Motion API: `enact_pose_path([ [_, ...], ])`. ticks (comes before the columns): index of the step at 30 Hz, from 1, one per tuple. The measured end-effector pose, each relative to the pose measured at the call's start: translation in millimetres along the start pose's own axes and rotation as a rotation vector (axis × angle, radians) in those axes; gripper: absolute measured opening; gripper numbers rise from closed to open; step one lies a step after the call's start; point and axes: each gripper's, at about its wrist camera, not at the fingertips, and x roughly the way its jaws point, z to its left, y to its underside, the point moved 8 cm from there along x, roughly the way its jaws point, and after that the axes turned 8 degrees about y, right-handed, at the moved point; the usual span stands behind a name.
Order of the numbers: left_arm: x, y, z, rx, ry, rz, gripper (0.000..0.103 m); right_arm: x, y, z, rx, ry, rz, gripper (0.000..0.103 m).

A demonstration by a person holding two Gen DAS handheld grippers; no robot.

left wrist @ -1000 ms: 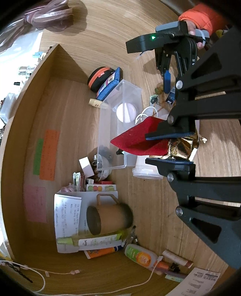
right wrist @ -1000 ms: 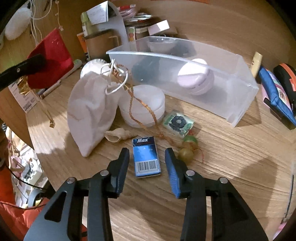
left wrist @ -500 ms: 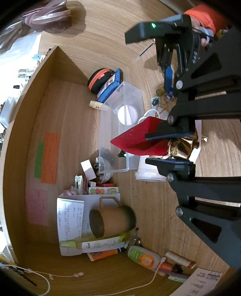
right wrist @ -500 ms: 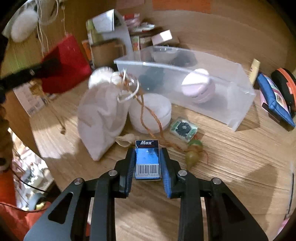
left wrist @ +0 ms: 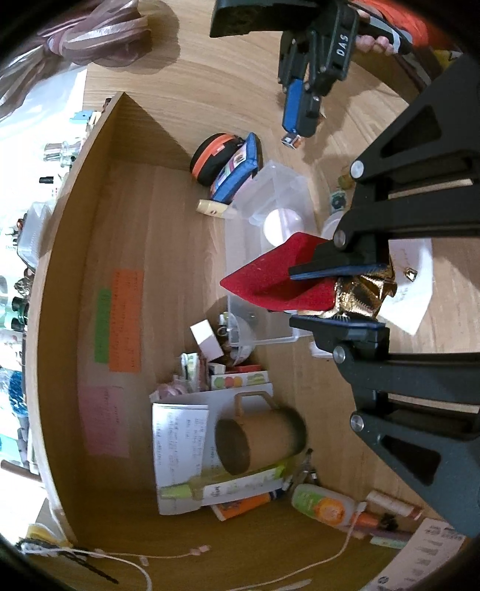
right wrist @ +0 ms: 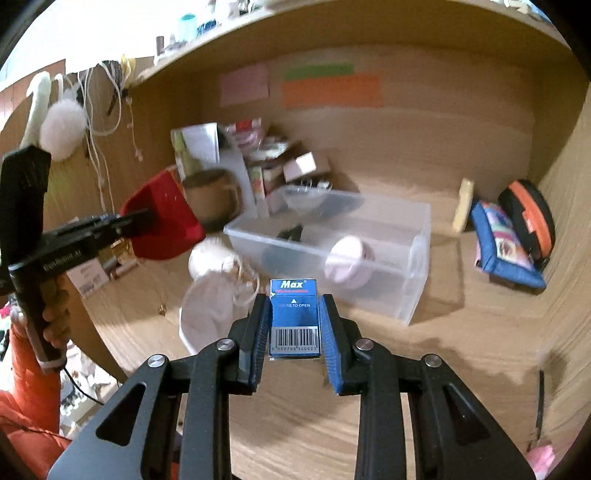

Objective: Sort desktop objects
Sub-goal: 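Carry the red pouch with the left tool while the right tool carries the Max box over the bin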

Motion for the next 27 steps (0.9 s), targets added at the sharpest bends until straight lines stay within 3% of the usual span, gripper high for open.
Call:
enact_pose_path([
  [10, 18.9, -29.6, -6.2, 0.053, -0.002, -0.017, 0.018, 1.7, -37.6, -21.5, 0.032, 0.006, -0.068, 0.025],
  [27, 91.4, -60.5, -2.9, 0.098, -0.007, 0.048, 0.018, 57.1, -70.6, -48.2, 0.068, -0.018, -0.062, 0.025],
])
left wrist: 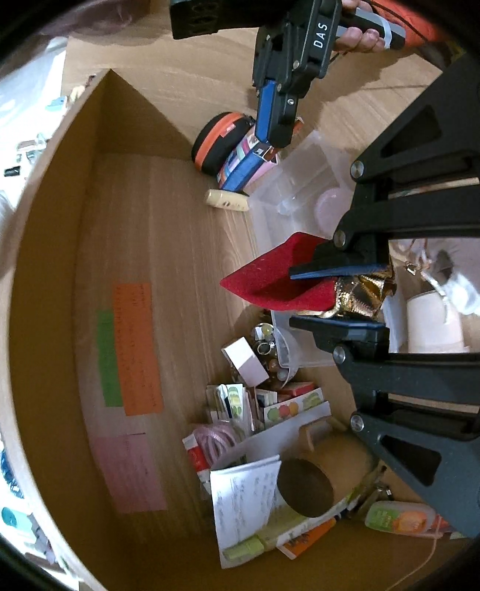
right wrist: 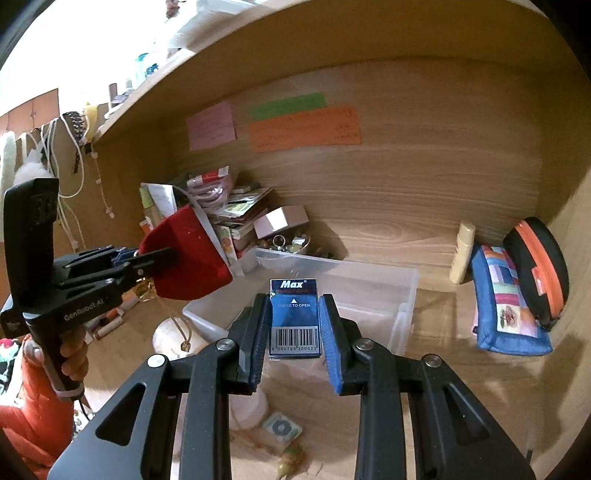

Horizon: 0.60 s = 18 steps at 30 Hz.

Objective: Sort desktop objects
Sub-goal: 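Carry the red pouch with the left tool while the right tool carries the Max box over the bin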

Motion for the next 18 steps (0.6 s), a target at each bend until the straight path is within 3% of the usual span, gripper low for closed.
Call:
enact_pose_path([
  [18, 82.3, -2.8, 30.3, -0.024, 0.009, 0.131, 0.018, 84.0, -6.4, -12.0, -0.033, 0.027, 0.110, 0.025],
])
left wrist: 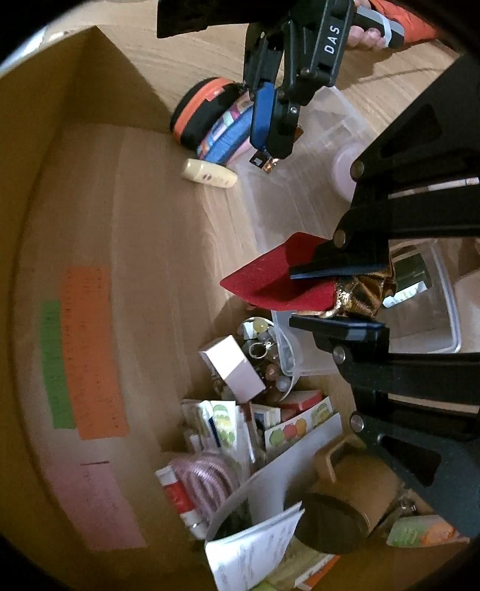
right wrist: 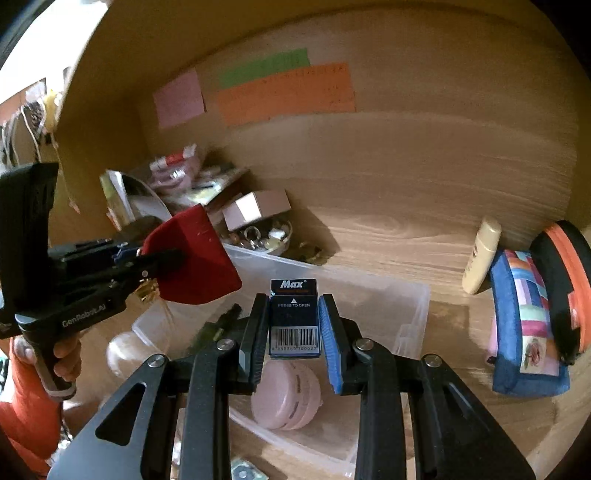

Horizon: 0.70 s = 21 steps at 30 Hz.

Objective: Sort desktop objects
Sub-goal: 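Carry the red pouch with the left tool while the right tool carries the Max box over the bin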

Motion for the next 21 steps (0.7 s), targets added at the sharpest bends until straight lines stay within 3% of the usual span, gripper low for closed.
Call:
enact_pose_path([
  [12, 35.5, 16.8, 1.2, -0.016, 0.017, 0.089, 0.018, 32.0, 12.6, -9.9, -0.087, 0.119, 0.083, 0.025],
  [21, 47.1, 22.5, -2.2, -0.001, 0.000, 0.114, 0.018, 41.7, 20.9, -11.3, -0.123, 0.146, 0.113, 0.025],
])
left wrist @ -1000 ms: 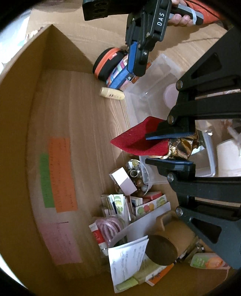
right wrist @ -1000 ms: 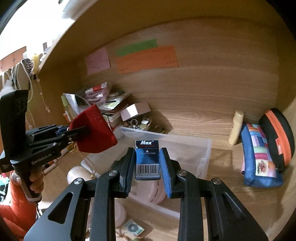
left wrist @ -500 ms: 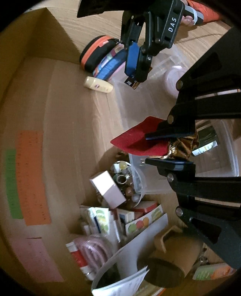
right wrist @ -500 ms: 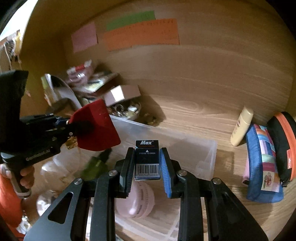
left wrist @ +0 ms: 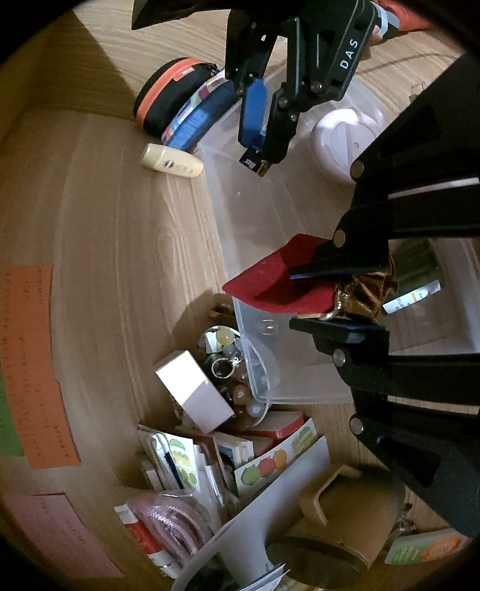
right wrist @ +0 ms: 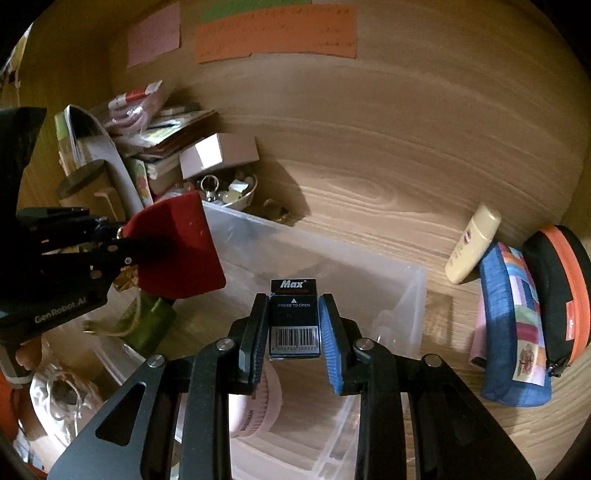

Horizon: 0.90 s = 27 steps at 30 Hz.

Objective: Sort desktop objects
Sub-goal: 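Carry the red pouch with the left tool while the right tool carries the Max box over the bin, then open the left tool to drop the pouch in the bin while the right tool releases the Max box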

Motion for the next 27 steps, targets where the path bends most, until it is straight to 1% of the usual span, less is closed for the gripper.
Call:
enact_pose_path([
  [1, 1.5, 0.7, 0.4, -0.002, -0.002, 0.003, 0.021, 1.0, 0.5, 0.5, -0.002, 0.000, 0.001, 0.025],
  [4, 0.9, 1.4, 1.2, -0.001, -0.005, -0.001, 0.022, 3.3, 2.3, 2.5, -0.007, 0.001, 0.005, 0.025],
  [6, 0.6, 1.7, 1.8, 0.000, -0.009, -0.006, 0.029, 4.0, 2.8, 4.3, -0.011, -0.004, 0.006, 0.025],
  [8, -0.5, 1.7, 2.0, 0.002, -0.020, -0.017, 0.038, 4.2, 3.3, 6.3, -0.014, -0.011, 0.005, 0.025],
  [13, -6.6, -0.1, 0.4, 0.013, -0.034, -0.043, 0.046, 3.0, 2.0, 9.1, -0.017, -0.019, -0.008, 0.026],
  [16, -11.9, -1.9, 0.5, 0.017, -0.046, -0.063, 0.056, -1.8, -0.9, 8.3, -0.011, -0.025, -0.029, 0.032],
  [17, -13.9, -2.9, 0.1, 0.019, -0.048, -0.070, 0.058, -3.9, -2.0, 7.7, -0.008, -0.024, -0.036, 0.037],
  [18, -15.3, -3.9, -0.5, 0.020, -0.050, -0.075, 0.058, -6.2, -3.4, 7.1, -0.007, -0.021, -0.046, 0.041],
  [21, -20.6, -6.3, -1.3, 0.024, -0.058, -0.090, 0.060, -12.0, -7.6, 7.1, -0.009, -0.019, -0.068, 0.046],
  [25, -30.3, -9.1, -1.2, 0.033, -0.089, -0.115, 0.066, -20.9, -12.2, 6.8, -0.012, 0.000, -0.092, 0.053],
  [27, -36.4, -10.4, -1.4, 0.034, -0.096, -0.129, 0.069, -26.4, -14.2, 6.7, -0.013, 0.009, -0.103, 0.058],
])
